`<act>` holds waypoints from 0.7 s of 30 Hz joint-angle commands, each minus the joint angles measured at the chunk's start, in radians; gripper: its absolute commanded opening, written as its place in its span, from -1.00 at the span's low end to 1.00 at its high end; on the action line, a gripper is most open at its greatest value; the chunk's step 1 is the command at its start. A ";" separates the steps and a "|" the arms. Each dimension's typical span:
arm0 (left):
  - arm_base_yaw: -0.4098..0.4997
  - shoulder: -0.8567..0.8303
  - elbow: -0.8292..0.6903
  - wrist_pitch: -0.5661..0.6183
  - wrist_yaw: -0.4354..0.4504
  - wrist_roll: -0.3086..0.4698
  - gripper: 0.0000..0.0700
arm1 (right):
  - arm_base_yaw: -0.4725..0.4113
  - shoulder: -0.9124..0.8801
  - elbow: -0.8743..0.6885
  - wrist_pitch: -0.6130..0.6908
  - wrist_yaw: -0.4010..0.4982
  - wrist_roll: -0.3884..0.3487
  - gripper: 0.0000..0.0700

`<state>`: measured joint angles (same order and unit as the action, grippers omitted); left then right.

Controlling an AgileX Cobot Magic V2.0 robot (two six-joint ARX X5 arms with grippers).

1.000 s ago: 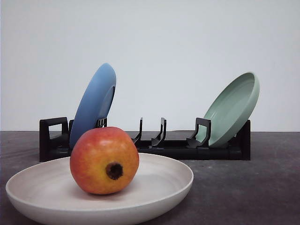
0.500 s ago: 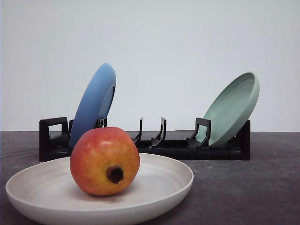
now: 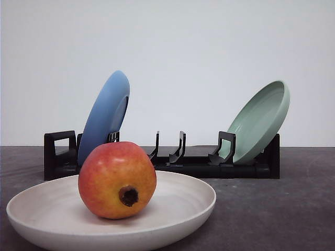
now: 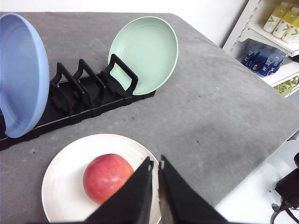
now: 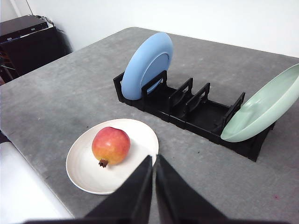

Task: Place pomegranate in white plate

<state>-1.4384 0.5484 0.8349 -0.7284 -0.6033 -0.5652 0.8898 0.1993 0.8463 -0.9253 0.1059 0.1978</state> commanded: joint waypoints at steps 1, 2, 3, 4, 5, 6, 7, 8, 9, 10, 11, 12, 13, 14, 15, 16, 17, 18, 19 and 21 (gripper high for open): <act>-0.015 0.005 0.010 0.011 -0.004 0.015 -1.00 | 0.009 0.003 0.006 0.012 0.000 -0.003 -0.99; -0.015 0.005 0.010 0.011 -0.004 0.015 -1.00 | 0.009 0.003 0.006 0.012 0.000 -0.003 -0.99; -0.015 0.005 0.010 0.011 -0.004 0.015 -1.00 | 0.009 0.003 0.006 0.012 0.000 -0.003 -0.99; -0.015 0.005 0.010 0.011 -0.004 0.015 -1.00 | 0.009 0.003 0.006 0.012 0.000 -0.003 -0.99; -0.015 0.005 0.010 0.011 -0.004 0.015 -1.00 | 0.009 0.003 0.006 0.012 0.000 -0.003 -0.99; -0.015 0.005 0.010 0.011 -0.004 0.015 -1.00 | 0.009 0.003 0.006 0.012 0.000 -0.003 -0.99; -0.015 0.003 0.008 0.014 -0.004 0.015 -1.00 | 0.009 0.003 0.006 0.012 0.000 -0.003 -0.99; -0.015 -0.003 0.002 0.023 -0.003 0.015 -1.00 | 0.009 0.003 0.006 0.012 0.000 -0.003 -0.99; -0.015 -0.014 -0.007 0.026 -0.001 0.015 -1.00 | 0.009 0.003 0.006 0.012 0.000 -0.003 -0.99; -0.010 -0.019 -0.012 0.026 -0.002 0.015 -1.00 | 0.009 0.003 0.006 0.012 0.000 -0.003 -0.99; 0.001 -0.021 -0.018 0.026 -0.003 0.015 -1.00 | 0.009 0.003 0.006 0.012 0.000 -0.003 -0.99; 0.018 -0.021 -0.024 0.026 0.000 0.015 -1.00 | 0.009 0.003 0.006 0.012 0.000 -0.003 -0.99; 0.040 -0.020 -0.034 0.028 0.004 0.015 -1.00 | 0.009 0.003 0.006 0.012 0.000 -0.003 -0.99; 0.068 -0.016 -0.047 0.033 0.005 0.015 -1.00 | 0.009 0.003 0.006 0.012 0.000 -0.003 -0.99; 0.101 -0.012 -0.065 0.041 0.005 0.015 -1.00 | 0.009 0.003 0.006 0.012 0.000 -0.003 -0.99; 0.138 -0.012 -0.087 0.050 0.003 0.026 -1.00 | 0.009 0.003 0.006 0.012 0.000 -0.003 -0.99; 0.180 -0.015 -0.112 0.065 0.000 0.057 -1.00 | 0.009 0.003 0.006 0.012 0.000 -0.003 -0.99; 0.227 -0.022 -0.145 0.091 0.000 0.088 -1.00 | 0.009 0.003 0.006 0.012 0.000 -0.003 -0.99; 0.277 -0.034 -0.183 0.130 0.006 0.116 -1.00 | 0.009 0.003 0.006 0.012 0.000 -0.003 -0.99; 0.376 -0.064 -0.275 0.247 0.033 0.212 -1.00 | 0.009 0.003 0.006 0.012 0.000 -0.003 -0.99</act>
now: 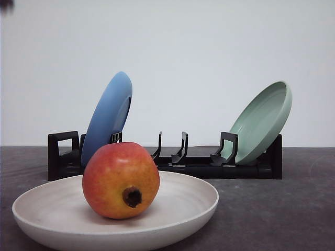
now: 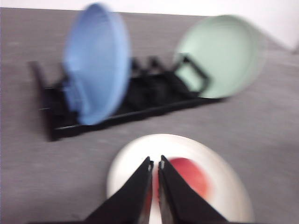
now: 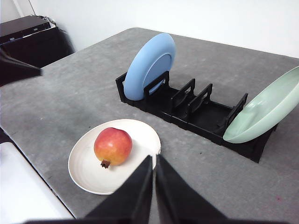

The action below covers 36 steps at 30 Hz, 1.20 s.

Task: Place pomegranate in white plate

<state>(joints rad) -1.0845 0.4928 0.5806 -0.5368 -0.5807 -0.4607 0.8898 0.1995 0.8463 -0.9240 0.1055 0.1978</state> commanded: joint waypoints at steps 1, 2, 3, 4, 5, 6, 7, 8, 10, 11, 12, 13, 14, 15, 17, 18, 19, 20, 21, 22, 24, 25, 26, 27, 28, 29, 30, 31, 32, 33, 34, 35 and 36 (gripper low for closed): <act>0.075 -0.030 -0.072 0.125 0.039 0.171 -1.00 | 0.009 0.003 0.006 0.011 0.001 -0.003 -0.99; 0.127 -0.053 -0.122 0.195 0.074 0.235 -1.00 | 0.009 0.003 0.006 0.011 0.001 -0.003 -0.99; 0.183 -0.079 -0.174 0.266 0.116 0.298 -1.00 | 0.009 0.003 0.006 0.011 0.001 -0.003 -0.99; 0.241 -0.108 -0.223 0.331 0.162 0.354 -1.00 | 0.009 0.003 0.006 0.011 0.001 -0.003 -0.99; 0.295 -0.137 -0.266 0.384 0.205 0.396 -1.00 | 0.009 0.003 0.006 0.011 0.001 -0.003 -0.99; 0.355 -0.169 -0.308 0.429 0.247 0.432 -1.00 | 0.009 0.003 0.006 0.011 0.001 -0.003 -0.99; 0.416 -0.203 -0.346 0.459 0.284 0.456 -1.00 | 0.009 0.003 0.006 0.011 0.001 -0.003 -0.99; 0.470 -0.234 -0.374 0.473 0.311 0.470 -1.00 | 0.009 0.003 0.006 0.011 0.000 -0.003 -0.99; 0.575 -0.293 -0.419 0.477 0.347 0.487 -1.00 | 0.009 0.003 0.006 0.011 0.001 -0.003 -0.99; 0.620 -0.317 -0.436 0.476 0.350 0.496 -1.00 | 0.009 0.003 0.006 0.011 0.001 -0.003 -0.99; 0.664 -0.341 -0.452 0.476 0.350 0.506 -1.00 | 0.009 0.003 0.006 0.011 0.001 -0.003 -0.99; 0.703 -0.360 -0.466 0.475 0.350 0.515 -1.00 | 0.009 0.003 0.006 0.011 0.000 -0.003 -0.99; 0.735 -0.376 -0.478 0.474 0.352 0.523 -1.00 | 0.009 0.003 0.006 0.011 0.000 -0.003 -0.99; 0.766 -0.391 -0.490 0.475 0.354 0.529 -1.00 | 0.009 0.003 0.006 0.011 0.001 -0.003 -0.99; 0.814 -0.416 -0.512 0.475 0.361 0.532 -1.00 | 0.009 0.003 0.006 0.011 0.001 -0.003 -0.99; 0.834 -0.427 -0.523 0.474 0.369 0.532 -1.00 | 0.009 0.003 0.006 0.011 0.001 -0.003 -0.99; 0.853 -0.437 -0.534 0.474 0.379 0.532 -1.00 | 0.009 0.003 0.006 0.011 0.000 -0.003 -0.99; 0.869 -0.445 -0.543 0.474 0.388 0.532 -1.00 | 0.009 0.003 0.006 0.011 0.000 -0.003 -0.99; 0.883 -0.451 -0.552 0.474 0.402 0.532 -1.00 | 0.009 0.003 0.006 0.011 0.000 -0.003 -0.99; 0.898 -0.457 -0.561 0.474 0.421 0.532 -1.00 | 0.009 0.003 0.006 0.011 0.001 -0.003 -0.99; 0.922 -0.465 -0.569 0.456 0.469 0.536 -1.00 | 0.009 0.003 0.006 0.011 0.000 -0.003 -0.99; 0.934 -0.468 -0.569 0.440 0.502 0.543 -1.00 | 0.009 0.003 0.006 0.011 0.001 -0.003 -0.99; 0.944 -0.470 -0.569 0.425 0.533 0.554 -1.00 | 0.009 0.003 0.006 0.011 0.001 -0.003 -0.99; 0.954 -0.473 -0.569 0.407 0.564 0.569 -1.00 | 0.009 0.003 0.006 0.011 0.001 -0.003 -0.99; 0.966 -0.478 -0.569 0.384 0.593 0.581 -1.00 | 0.009 0.003 0.006 0.011 0.001 -0.003 -0.99; 0.975 -0.486 -0.569 0.358 0.612 0.586 -1.00 | 0.009 0.003 0.006 0.011 0.001 -0.003 -0.99; 0.983 -0.491 -0.569 0.344 0.619 0.587 -1.00 | 0.009 0.003 0.006 0.011 0.000 -0.003 -0.99; 0.987 -0.490 -0.569 0.345 0.618 0.587 -1.00 | 0.009 0.003 0.006 0.011 0.001 -0.003 -0.99; 0.988 -0.490 -0.569 0.345 0.613 0.587 -1.00 | 0.009 0.003 0.006 0.011 0.001 -0.003 -0.99; 0.988 -0.490 -0.569 0.344 0.606 0.584 -1.00 | 0.009 0.003 0.006 0.011 0.000 -0.003 -0.99; 0.988 -0.490 -0.569 0.343 0.602 0.578 -1.00 | 0.009 0.003 0.006 0.011 0.001 -0.003 -0.99; 0.988 -0.490 -0.569 0.343 0.597 0.572 -1.00 | 0.009 0.003 0.006 0.011 0.001 -0.003 -0.99; 0.990 -0.490 -0.569 0.343 0.589 0.568 -1.00 | 0.009 0.003 0.006 0.011 0.001 -0.003 -0.99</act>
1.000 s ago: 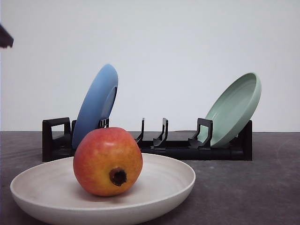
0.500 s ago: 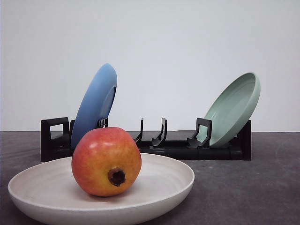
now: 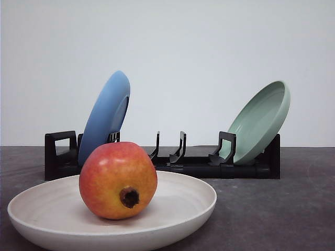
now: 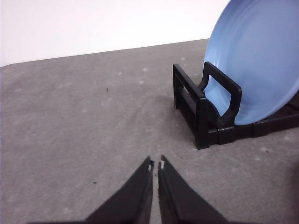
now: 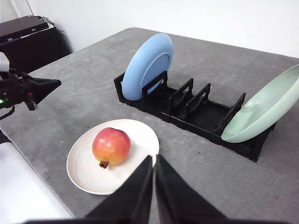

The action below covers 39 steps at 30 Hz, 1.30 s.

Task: Place pomegranate in white plate

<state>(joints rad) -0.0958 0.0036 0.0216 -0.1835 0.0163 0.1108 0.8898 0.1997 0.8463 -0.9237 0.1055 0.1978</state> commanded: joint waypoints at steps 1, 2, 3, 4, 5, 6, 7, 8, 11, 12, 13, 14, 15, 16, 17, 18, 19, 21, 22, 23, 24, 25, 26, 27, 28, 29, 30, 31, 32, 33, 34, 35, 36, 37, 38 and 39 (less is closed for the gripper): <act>0.005 -0.001 -0.010 -0.012 -0.021 -0.008 -1.00 | 0.009 0.003 0.006 0.011 0.000 -0.003 -0.99; 0.011 -0.001 -0.010 -0.012 -0.037 -0.016 -1.00 | 0.009 0.003 0.006 0.011 0.001 -0.003 -0.99; 0.020 -0.001 -0.010 -0.011 -0.051 -0.027 -1.00 | 0.009 0.003 0.006 0.011 0.001 -0.003 -0.99; 0.031 -0.001 -0.010 -0.010 -0.060 -0.038 -1.00 | 0.009 0.003 0.006 0.011 0.001 -0.003 -0.99; 0.040 -0.001 -0.010 -0.010 -0.064 -0.048 -1.00 | 0.009 0.003 0.006 0.011 0.001 -0.003 -0.99; 0.047 -0.001 -0.010 -0.010 -0.064 -0.056 -1.00 | 0.009 0.003 0.006 0.011 0.000 -0.003 -0.99; 0.053 -0.001 -0.010 -0.010 -0.064 -0.062 -1.00 | 0.009 0.003 0.006 0.011 0.000 -0.003 -0.99; 0.058 -0.001 -0.010 -0.010 -0.064 -0.065 -1.00 | 0.009 0.003 0.006 0.011 0.000 -0.003 -0.99; 0.079 -0.001 -0.010 -0.008 -0.064 -0.081 -1.00 | 0.009 0.003 0.006 0.011 0.001 -0.003 -0.99; 0.084 -0.001 -0.010 -0.006 -0.064 -0.091 -1.00 | 0.009 0.003 0.006 0.011 0.001 -0.003 -0.99; 0.086 -0.001 -0.010 -0.003 -0.064 -0.098 -1.00 | 0.009 0.003 0.006 0.011 0.001 -0.003 -0.99; 0.086 -0.001 -0.010 -0.004 -0.064 -0.098 -1.00 | 0.009 0.003 0.006 0.011 0.000 -0.003 -0.99; 0.086 -0.001 -0.010 -0.004 -0.064 -0.098 -1.00 | 0.009 0.003 0.006 0.011 0.000 -0.003 -0.99; 0.086 -0.001 -0.010 -0.004 -0.064 -0.098 -1.00 | 0.009 0.003 0.006 0.011 0.000 -0.003 -0.99; 0.086 -0.001 -0.010 -0.004 -0.064 -0.098 -1.00 | 0.009 0.003 0.006 0.011 0.000 -0.003 -0.99; 0.086 -0.001 -0.010 -0.004 -0.064 -0.098 -1.00 | 0.009 0.003 0.006 0.011 0.001 -0.003 -0.99; 0.086 -0.001 -0.010 -0.004 -0.064 -0.098 -1.00 | 0.009 0.003 0.006 0.011 0.001 -0.003 -0.99; 0.086 -0.001 -0.010 -0.004 -0.064 -0.098 -1.00 | 0.009 0.003 0.006 0.011 0.000 -0.003 -0.99; 0.086 -0.001 -0.010 -0.004 -0.064 -0.098 -1.00 | 0.009 0.003 0.006 0.011 0.000 -0.003 -0.99; 0.086 -0.001 -0.010 -0.004 -0.064 -0.098 -1.00 | 0.009 0.003 0.006 0.011 0.000 -0.003 -0.99; 0.086 -0.001 -0.010 -0.004 -0.064 -0.098 -1.00 | 0.009 0.003 0.006 0.011 0.001 -0.003 -0.99; 0.086 -0.001 -0.010 -0.004 -0.064 -0.098 -1.00 | 0.009 0.003 0.006 0.011 0.001 -0.003 -0.99; 0.086 -0.001 -0.010 -0.004 -0.064 -0.098 -1.00 | 0.009 0.003 0.006 0.011 0.001 -0.003 -0.99; 0.086 -0.001 -0.010 -0.004 -0.064 -0.098 -1.00 | 0.009 0.003 0.006 0.011 0.000 -0.003 -0.99; 0.086 -0.001 -0.010 -0.004 -0.064 -0.098 -1.00 | 0.009 0.003 0.006 0.011 0.001 -0.003 -0.99; 0.086 -0.001 -0.010 -0.004 -0.064 -0.098 -1.00 | 0.009 0.003 0.006 0.011 0.001 -0.003 -0.99; 0.086 -0.001 -0.010 -0.004 -0.064 -0.098 -1.00 | 0.009 0.003 0.006 0.011 0.000 -0.003 -0.99; 0.086 -0.001 -0.010 -0.004 -0.064 -0.098 -1.00 | 0.009 0.003 0.006 0.011 0.000 -0.003 -0.99; 0.086 -0.001 -0.010 -0.004 -0.064 -0.098 -1.00 | 0.009 0.003 0.006 0.011 0.000 -0.003 -0.99; 0.086 -0.001 -0.010 -0.004 -0.064 -0.098 -1.00 | 0.009 0.003 0.006 0.011 0.000 -0.003 -0.99; 0.086 -0.001 -0.010 -0.004 -0.064 -0.098 -1.00 | 0.009 0.003 0.006 0.011 0.001 -0.003 -0.99; 0.086 -0.001 -0.010 -0.004 -0.064 -0.098 -1.00 | 0.009 0.002 0.006 0.012 0.001 -0.003 -0.99; 0.086 -0.001 -0.010 -0.004 -0.064 -0.098 -1.00 | 0.007 0.001 0.002 0.018 0.002 -0.003 -0.99; 0.086 -0.001 -0.010 -0.004 -0.064 -0.098 -1.00 | -0.003 -0.001 -0.005 0.028 0.004 -0.003 -0.99; 0.086 -0.001 -0.010 -0.004 -0.064 -0.098 -1.00 | -0.027 -0.002 -0.013 0.035 -0.002 -0.001 -0.99; 0.086 -0.001 -0.010 -0.004 -0.064 -0.098 -1.00 | -0.062 -0.002 -0.022 0.045 -0.024 -0.003 -0.99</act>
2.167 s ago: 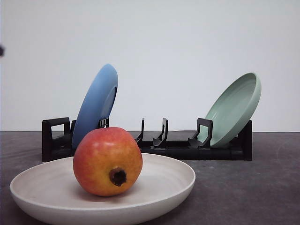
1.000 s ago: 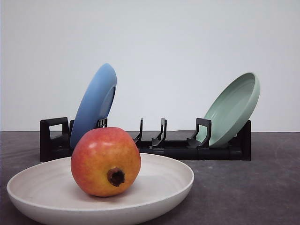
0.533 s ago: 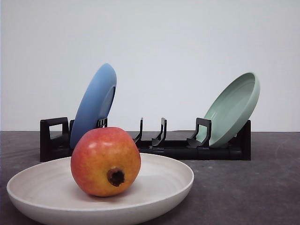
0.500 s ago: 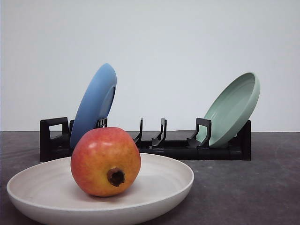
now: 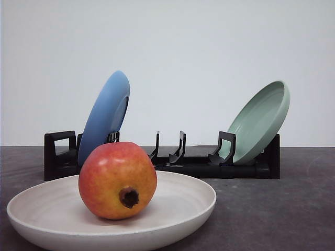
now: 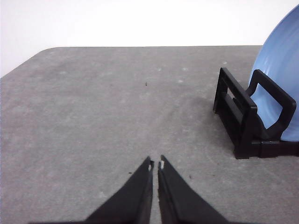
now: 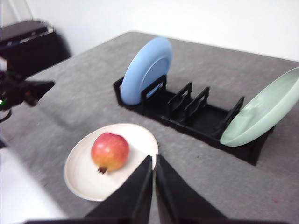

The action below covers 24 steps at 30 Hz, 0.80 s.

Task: Place pomegranate in white plate

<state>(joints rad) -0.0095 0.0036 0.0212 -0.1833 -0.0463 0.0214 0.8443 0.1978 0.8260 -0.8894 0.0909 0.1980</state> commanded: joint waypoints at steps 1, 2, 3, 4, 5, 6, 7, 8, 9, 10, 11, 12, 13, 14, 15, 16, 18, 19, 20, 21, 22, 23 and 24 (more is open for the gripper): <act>0.000 -0.001 -0.010 -0.004 -0.002 -0.009 -1.00 | -0.060 0.000 -0.016 0.031 -0.032 -0.017 -0.99; 0.000 -0.001 -0.010 -0.004 -0.002 -0.009 -1.00 | -0.113 0.000 -0.040 0.068 -0.050 -0.038 -0.99; 0.000 -0.001 -0.010 -0.004 -0.002 -0.009 -1.00 | -0.175 -0.003 -0.073 0.123 -0.059 -0.065 -0.99; 0.000 -0.001 -0.010 -0.004 -0.002 -0.009 -1.00 | -0.236 -0.009 -0.111 0.185 -0.061 -0.098 -0.99; 0.000 -0.001 -0.010 -0.004 -0.002 -0.009 -1.00 | -0.303 -0.019 -0.158 0.255 -0.061 -0.142 -0.99; 0.000 -0.001 -0.010 -0.004 -0.002 -0.009 -1.00 | -0.374 -0.030 -0.210 0.325 -0.064 -0.186 -0.99; 0.000 -0.001 -0.010 -0.004 -0.002 -0.009 -1.00 | -0.443 -0.042 -0.262 0.389 -0.070 -0.220 -0.99; 0.000 -0.001 -0.010 -0.004 -0.002 -0.009 -1.00 | -0.517 -0.055 -0.318 0.453 -0.075 -0.246 -0.99; 0.000 -0.001 -0.010 -0.004 -0.002 -0.009 -1.00 | -0.588 -0.065 -0.371 0.510 -0.076 -0.265 -0.99; 0.000 -0.001 -0.010 -0.004 -0.002 -0.009 -1.00 | -0.651 -0.074 -0.420 0.560 -0.073 -0.277 -0.99; 0.000 -0.001 -0.010 -0.004 -0.002 -0.009 -1.00 | -0.712 -0.081 -0.469 0.607 -0.067 -0.283 -0.99; 0.000 -0.001 -0.010 -0.004 -0.002 -0.009 -1.00 | -0.766 -0.087 -0.515 0.650 -0.059 -0.285 -0.99; 0.000 -0.001 -0.010 -0.004 -0.002 -0.009 -1.00 | -0.809 -0.092 -0.554 0.687 -0.056 -0.285 -0.99; 0.000 -0.001 -0.010 -0.004 -0.002 -0.009 -1.00 | -0.846 -0.097 -0.593 0.723 -0.057 -0.284 -0.99; 0.000 -0.001 -0.010 -0.004 -0.002 -0.009 -1.00 | -0.874 -0.103 -0.629 0.755 -0.057 -0.282 -0.99; 0.000 -0.001 -0.010 -0.004 -0.002 -0.009 -1.00 | -0.892 -0.110 -0.659 0.779 -0.058 -0.280 -0.99; 0.000 -0.001 -0.010 -0.004 -0.002 -0.009 -1.00 | -0.908 -0.133 -0.713 0.809 -0.063 -0.280 -0.99; 0.000 -0.001 -0.010 -0.004 -0.002 -0.009 -1.00 | -0.907 -0.145 -0.735 0.819 -0.064 -0.280 -0.99; 0.000 -0.001 -0.010 -0.004 -0.002 -0.009 -1.00 | -0.905 -0.159 -0.757 0.828 -0.064 -0.281 -0.99; 0.000 -0.001 -0.010 -0.004 -0.002 -0.009 -1.00 | -0.900 -0.173 -0.778 0.837 -0.064 -0.282 -0.99; 0.000 -0.001 -0.010 -0.004 -0.002 -0.009 -1.00 | -0.895 -0.185 -0.795 0.843 -0.064 -0.283 -0.99; 0.000 -0.001 -0.010 -0.004 -0.002 -0.009 -1.00 | -0.889 -0.193 -0.809 0.839 -0.064 -0.282 -0.99; 0.000 -0.001 -0.010 -0.004 -0.002 -0.009 -1.00 | -0.882 -0.194 -0.815 0.819 -0.063 -0.283 -0.99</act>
<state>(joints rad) -0.0097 0.0036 0.0212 -0.1833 -0.0467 0.0212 -0.0415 0.0036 0.0156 -0.0745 0.0274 -0.0773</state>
